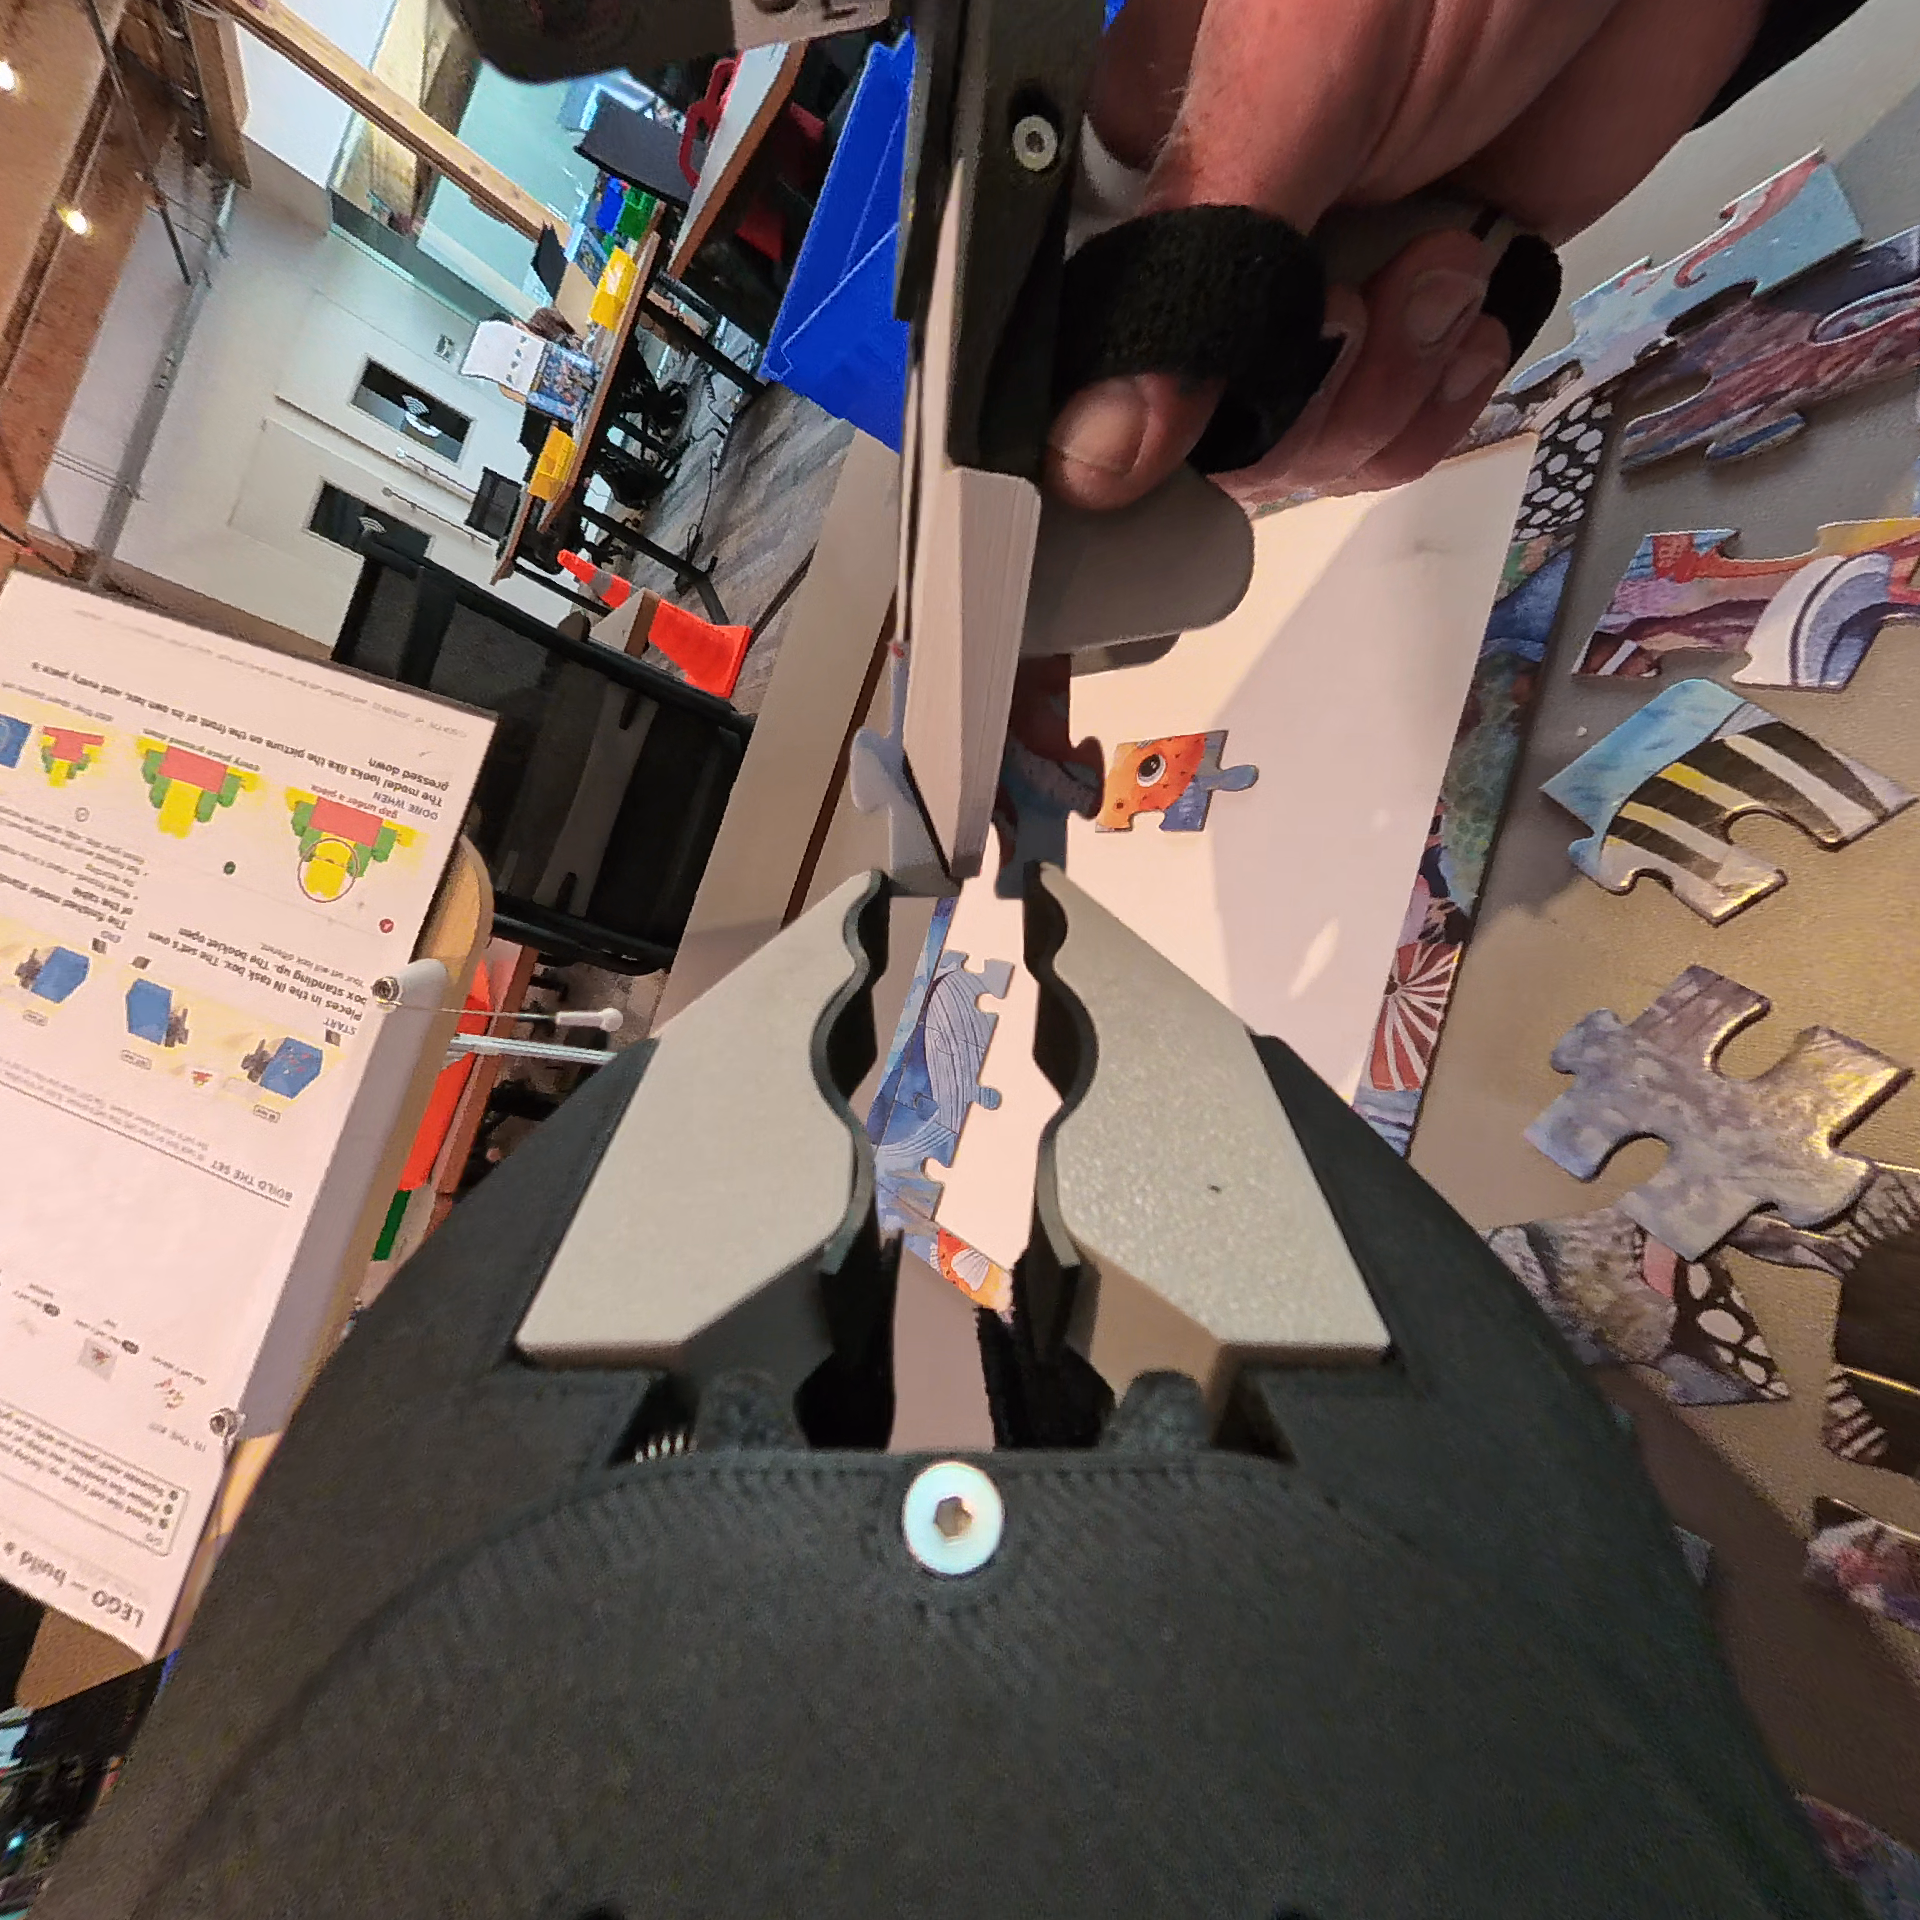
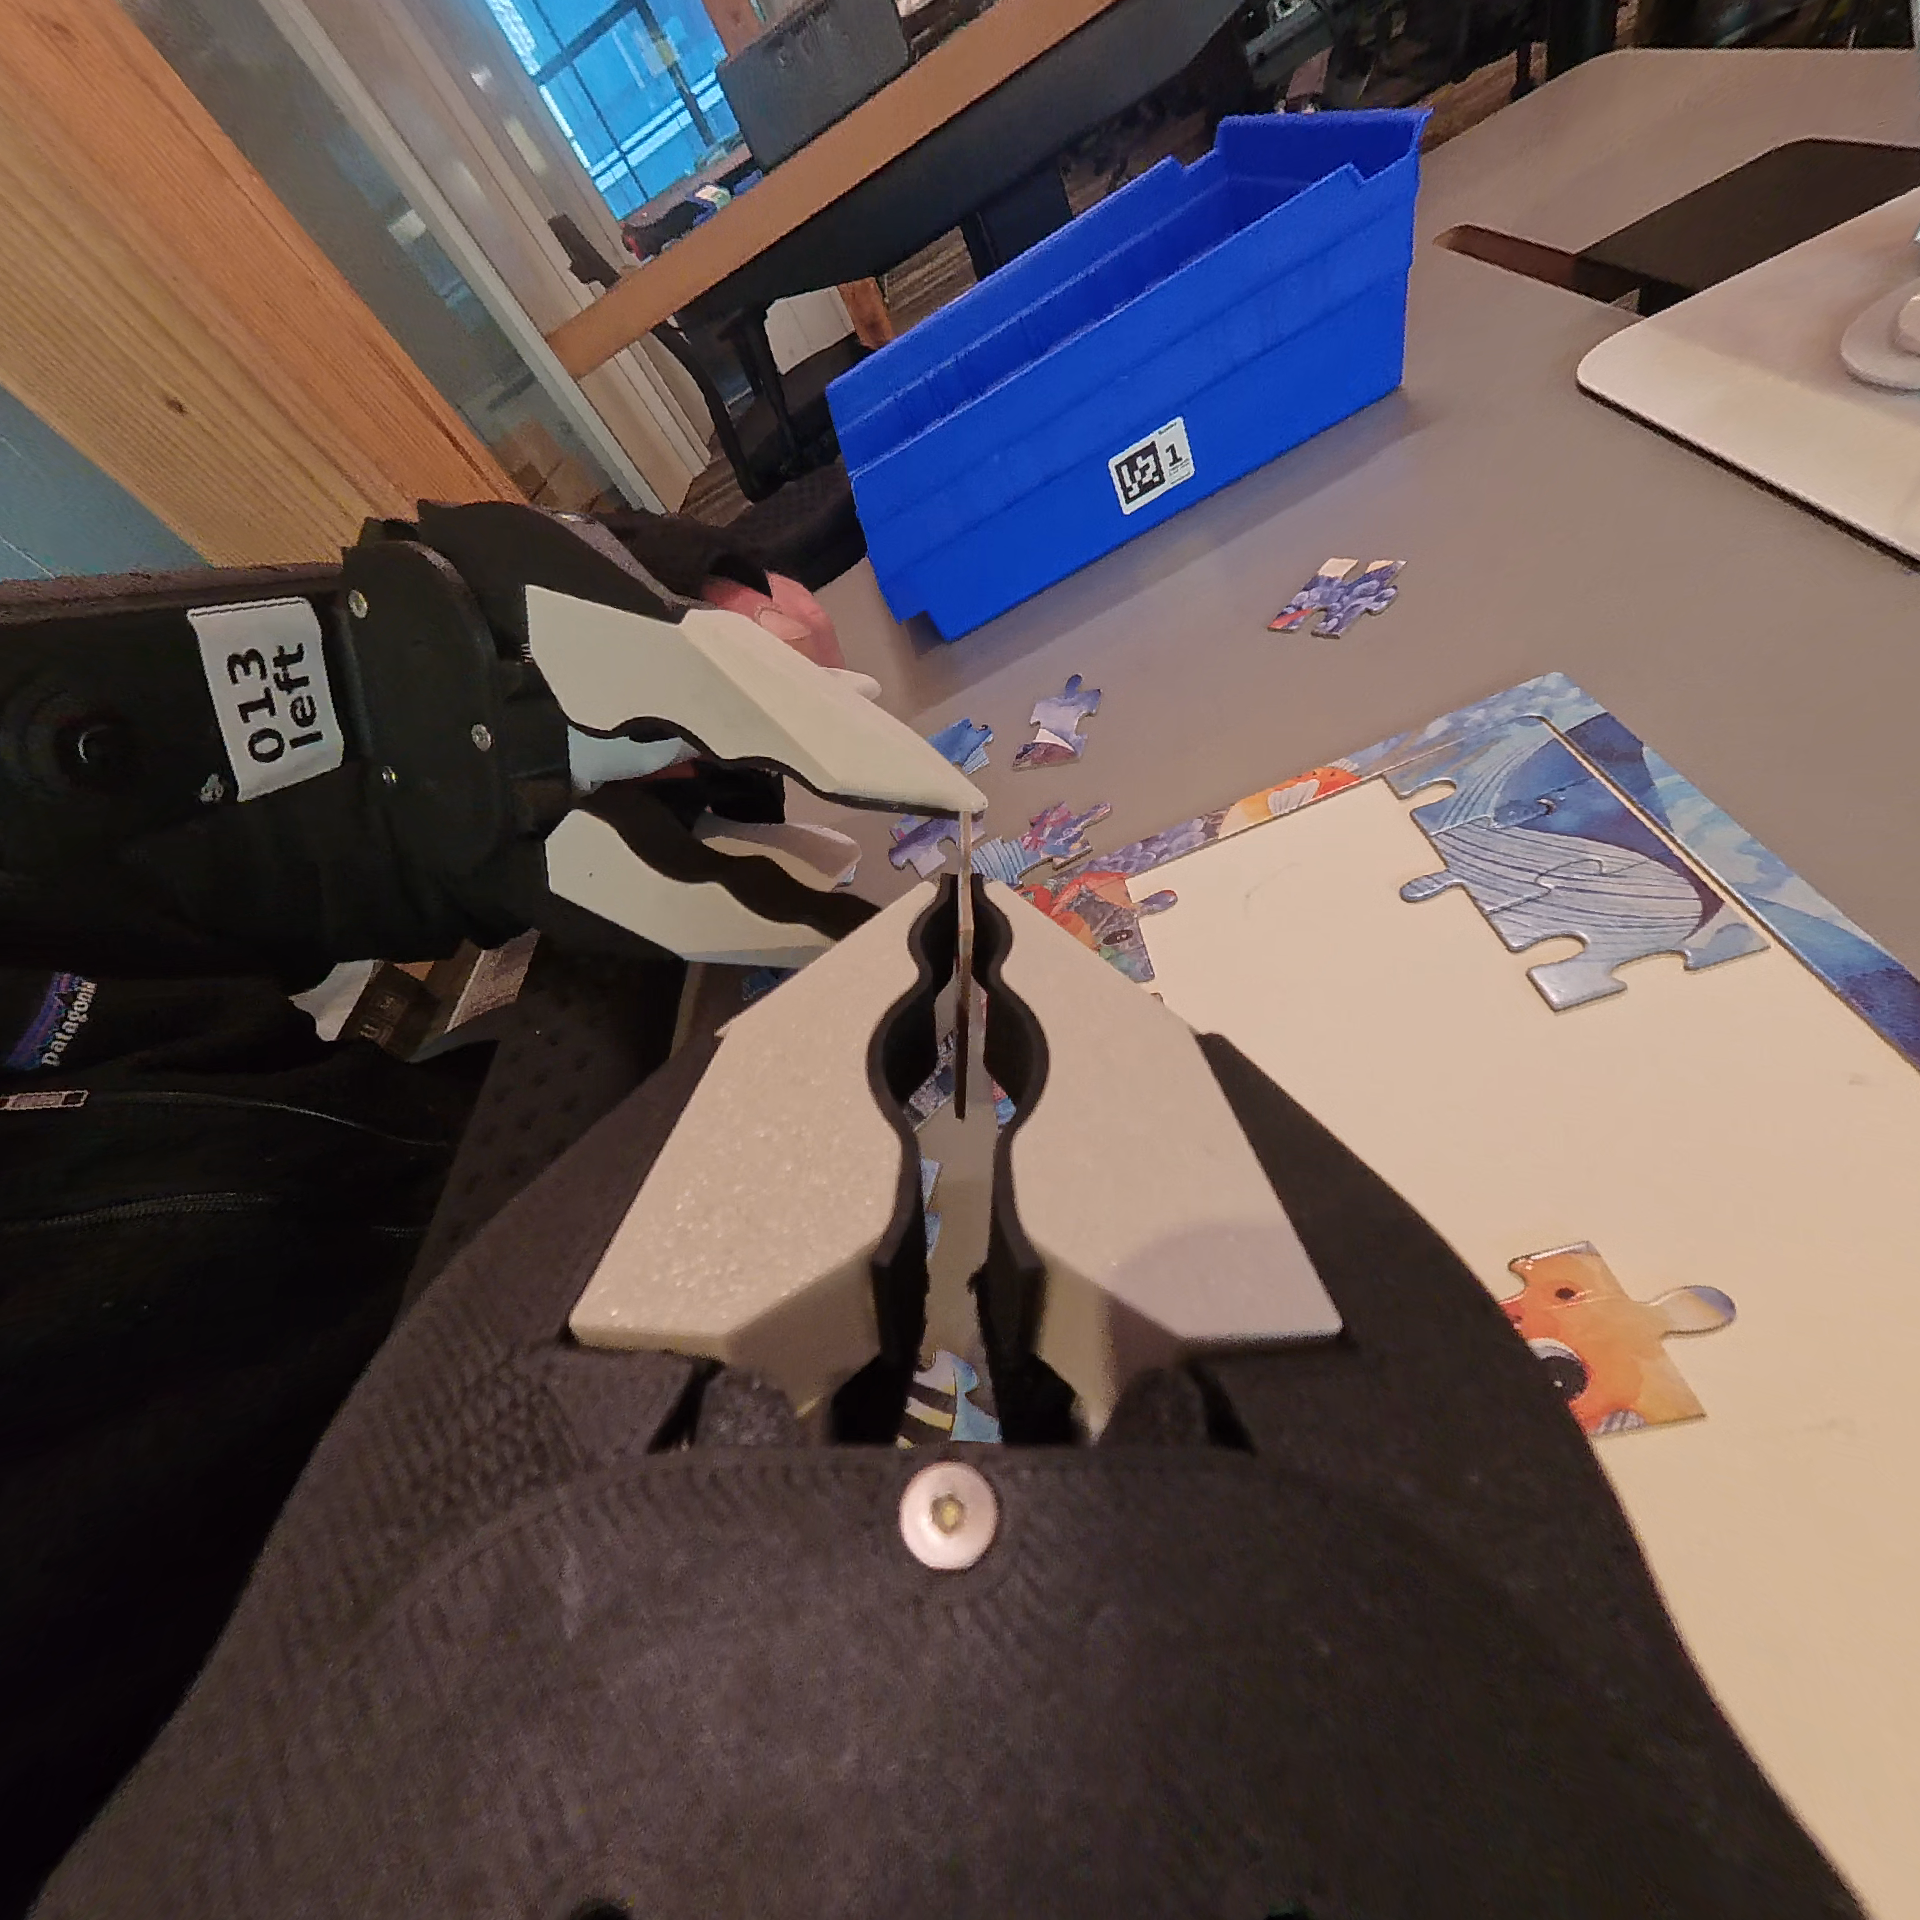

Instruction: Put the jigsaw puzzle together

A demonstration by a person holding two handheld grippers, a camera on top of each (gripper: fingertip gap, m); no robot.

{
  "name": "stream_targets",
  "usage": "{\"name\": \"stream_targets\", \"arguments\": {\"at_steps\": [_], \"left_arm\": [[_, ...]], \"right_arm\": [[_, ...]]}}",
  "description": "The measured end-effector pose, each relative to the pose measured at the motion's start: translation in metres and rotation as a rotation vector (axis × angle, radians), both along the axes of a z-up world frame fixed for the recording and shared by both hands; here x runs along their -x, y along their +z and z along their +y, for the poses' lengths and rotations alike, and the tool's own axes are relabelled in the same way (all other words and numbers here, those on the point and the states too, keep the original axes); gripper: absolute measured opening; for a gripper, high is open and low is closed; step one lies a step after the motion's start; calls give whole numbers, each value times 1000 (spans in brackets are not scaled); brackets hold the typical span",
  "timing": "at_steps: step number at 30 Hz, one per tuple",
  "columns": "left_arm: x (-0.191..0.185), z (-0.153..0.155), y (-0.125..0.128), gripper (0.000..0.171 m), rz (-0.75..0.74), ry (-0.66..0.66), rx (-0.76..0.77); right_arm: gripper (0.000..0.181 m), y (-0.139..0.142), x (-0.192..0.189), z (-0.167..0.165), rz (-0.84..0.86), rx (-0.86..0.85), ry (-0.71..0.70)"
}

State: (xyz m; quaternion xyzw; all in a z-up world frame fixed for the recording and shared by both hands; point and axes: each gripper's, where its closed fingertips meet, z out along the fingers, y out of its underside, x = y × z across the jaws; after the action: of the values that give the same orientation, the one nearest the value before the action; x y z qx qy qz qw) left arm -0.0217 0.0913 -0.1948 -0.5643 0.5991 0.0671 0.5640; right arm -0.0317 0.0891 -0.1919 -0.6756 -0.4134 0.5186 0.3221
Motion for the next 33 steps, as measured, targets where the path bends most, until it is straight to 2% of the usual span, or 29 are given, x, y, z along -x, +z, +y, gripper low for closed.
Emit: {"name": "stream_targets", "arguments": {"at_steps": [8,22,26,33], "left_arm": [[12,3,14,22,-69,13,9],[50,26,22,45,-201,76,143],[61,31,18,43,-214,83,207],[70,37,-4,41,-171,78,306]], "right_arm": [[0,3,-5,6,14,-3,-24],[0,1,-8,3,-26,-22,-7],[0,1,-9,2,-38,-14,5],[0,-6,-15,7,-48,67,-2]]}}
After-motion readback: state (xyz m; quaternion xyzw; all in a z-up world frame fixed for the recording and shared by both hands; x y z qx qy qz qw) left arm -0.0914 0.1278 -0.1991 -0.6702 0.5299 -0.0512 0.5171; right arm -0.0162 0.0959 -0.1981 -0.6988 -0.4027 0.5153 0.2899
